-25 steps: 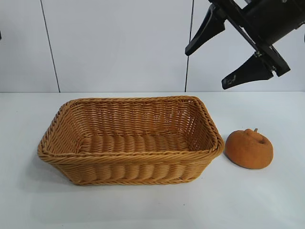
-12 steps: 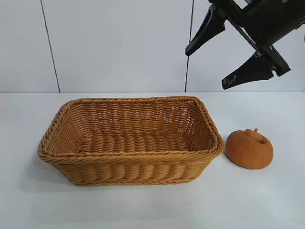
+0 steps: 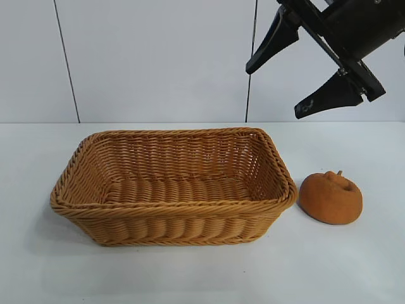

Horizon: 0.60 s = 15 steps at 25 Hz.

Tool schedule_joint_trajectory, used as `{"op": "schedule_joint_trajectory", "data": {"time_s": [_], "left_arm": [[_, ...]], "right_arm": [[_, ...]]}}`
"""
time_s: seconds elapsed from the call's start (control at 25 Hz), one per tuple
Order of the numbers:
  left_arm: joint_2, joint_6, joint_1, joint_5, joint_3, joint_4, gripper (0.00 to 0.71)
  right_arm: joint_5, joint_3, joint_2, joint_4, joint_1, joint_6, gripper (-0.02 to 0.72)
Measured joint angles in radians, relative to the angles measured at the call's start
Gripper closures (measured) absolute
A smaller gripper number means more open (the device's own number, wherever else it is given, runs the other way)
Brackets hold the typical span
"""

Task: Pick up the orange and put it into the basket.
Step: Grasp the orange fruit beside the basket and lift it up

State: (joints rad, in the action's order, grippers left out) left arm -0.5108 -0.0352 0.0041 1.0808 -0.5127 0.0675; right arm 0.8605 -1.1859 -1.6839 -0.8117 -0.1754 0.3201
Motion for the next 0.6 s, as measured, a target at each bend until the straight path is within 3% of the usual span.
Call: {"op": "schedule_joint_trajectory", "data": {"time_s": [0.12, 0.2, 0.28, 0.52, 0.6], "left_arm": [[0.125, 0.0, 0.0, -0.012, 0.006, 0.004, 0.095], [0.196, 0.0, 0.0, -0.015, 0.007, 0.007, 0.095], [0.268, 0.0, 0.0, -0.015, 0.007, 0.008, 0.095], [0.474, 0.0, 0.0, -0.015, 0.01, 0.009, 0.095], [0.509, 0.0, 0.0, -0.015, 0.01, 0.009, 0.095]], "right_arm": [[0.002, -0.014, 0.0, 0.029, 0.0, 0.0, 0.093], [0.022, -0.044, 0.0, 0.087, 0.0, -0.016, 0.093], [0.043, -0.09, 0.0, 0.175, 0.0, -0.067, 0.093], [0.12, -0.19, 0.0, 0.54, 0.003, -0.28, 0.093], [0.131, -0.193, 0.0, 0.596, 0.015, -0.311, 0.093]]}}
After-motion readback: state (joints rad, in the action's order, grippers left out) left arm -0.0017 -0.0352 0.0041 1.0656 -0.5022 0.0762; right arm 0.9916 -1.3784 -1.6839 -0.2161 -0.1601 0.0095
